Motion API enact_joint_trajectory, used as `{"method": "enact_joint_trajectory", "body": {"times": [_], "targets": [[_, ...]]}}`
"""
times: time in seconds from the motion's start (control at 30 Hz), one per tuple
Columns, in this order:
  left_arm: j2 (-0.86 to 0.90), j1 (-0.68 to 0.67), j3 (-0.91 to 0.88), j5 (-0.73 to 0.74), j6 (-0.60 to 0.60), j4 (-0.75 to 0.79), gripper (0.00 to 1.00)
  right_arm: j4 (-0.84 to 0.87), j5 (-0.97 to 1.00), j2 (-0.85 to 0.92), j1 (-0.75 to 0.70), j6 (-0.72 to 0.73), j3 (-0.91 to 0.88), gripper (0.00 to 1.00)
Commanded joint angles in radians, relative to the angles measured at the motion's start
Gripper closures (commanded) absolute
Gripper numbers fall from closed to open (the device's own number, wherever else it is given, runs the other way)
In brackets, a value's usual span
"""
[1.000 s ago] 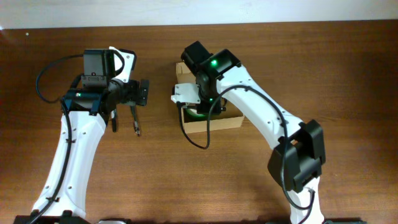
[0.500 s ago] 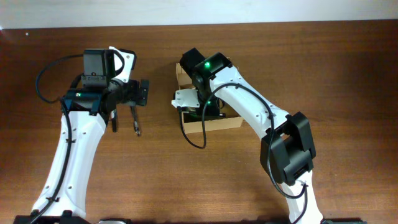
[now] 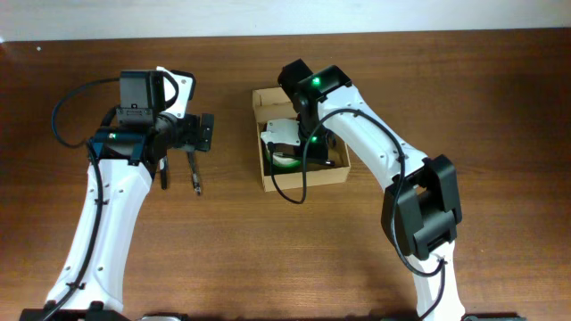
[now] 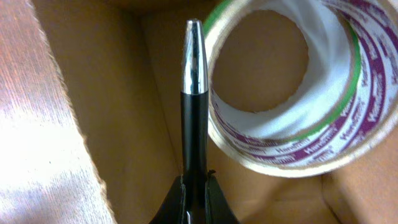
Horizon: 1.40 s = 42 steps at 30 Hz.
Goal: Pack container
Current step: 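Withdraw the right gripper from the box to the upper right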
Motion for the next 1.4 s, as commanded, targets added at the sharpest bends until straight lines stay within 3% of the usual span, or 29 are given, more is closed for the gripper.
{"method": "enact_joint_trajectory", "body": {"times": [0.0, 0.27, 0.4, 0.5, 0.63, 0.67, 0.7, 0.9, 1.07, 1.2, 1.37], "targets": [[0.004, 0.005, 0.017, 0.011, 0.013, 0.002, 0.00, -0.004, -0.021, 0.000, 0.023, -0.004, -0.008, 0.96], [0.004, 0.005, 0.017, 0.011, 0.013, 0.002, 0.01, -0.015, -0.009, 0.000, 0.021, -0.004, -0.008, 0.95], [0.004, 0.005, 0.017, 0.011, 0.013, 0.002, 0.01, -0.016, -0.005, 0.000, 0.022, -0.003, -0.008, 0.77], [0.004, 0.005, 0.017, 0.011, 0.013, 0.002, 0.00, -0.016, 0.011, 0.000, 0.022, 0.001, -0.007, 0.58], [0.004, 0.005, 0.017, 0.011, 0.013, 0.002, 0.00, -0.006, 0.012, -0.020, 0.021, 0.021, -0.007, 0.46], [0.004, 0.005, 0.017, 0.011, 0.013, 0.002, 0.01, -0.003, 0.013, -0.031, 0.021, 0.024, -0.007, 0.20], [0.004, 0.005, 0.017, 0.011, 0.013, 0.002, 0.00, 0.001, 0.013, -0.047, 0.021, 0.024, -0.007, 0.11], [0.004, 0.005, 0.017, 0.011, 0.013, 0.002, 0.00, 0.037, 0.048, -0.225, 0.009, 0.118, -0.007, 0.16], [0.004, 0.005, 0.017, 0.011, 0.013, 0.002, 0.00, 0.166, 0.068, -0.429, -0.086, 0.392, -0.007, 0.10], [0.004, 0.005, 0.017, 0.011, 0.013, 0.002, 0.00, 0.218, 0.062, -0.573, -0.310, 0.700, -0.007, 0.04], [0.004, 0.005, 0.017, 0.040, 0.006, -0.041, 0.00, 0.151, -0.055, -0.592, -0.639, 0.938, -0.008, 0.02]]}}
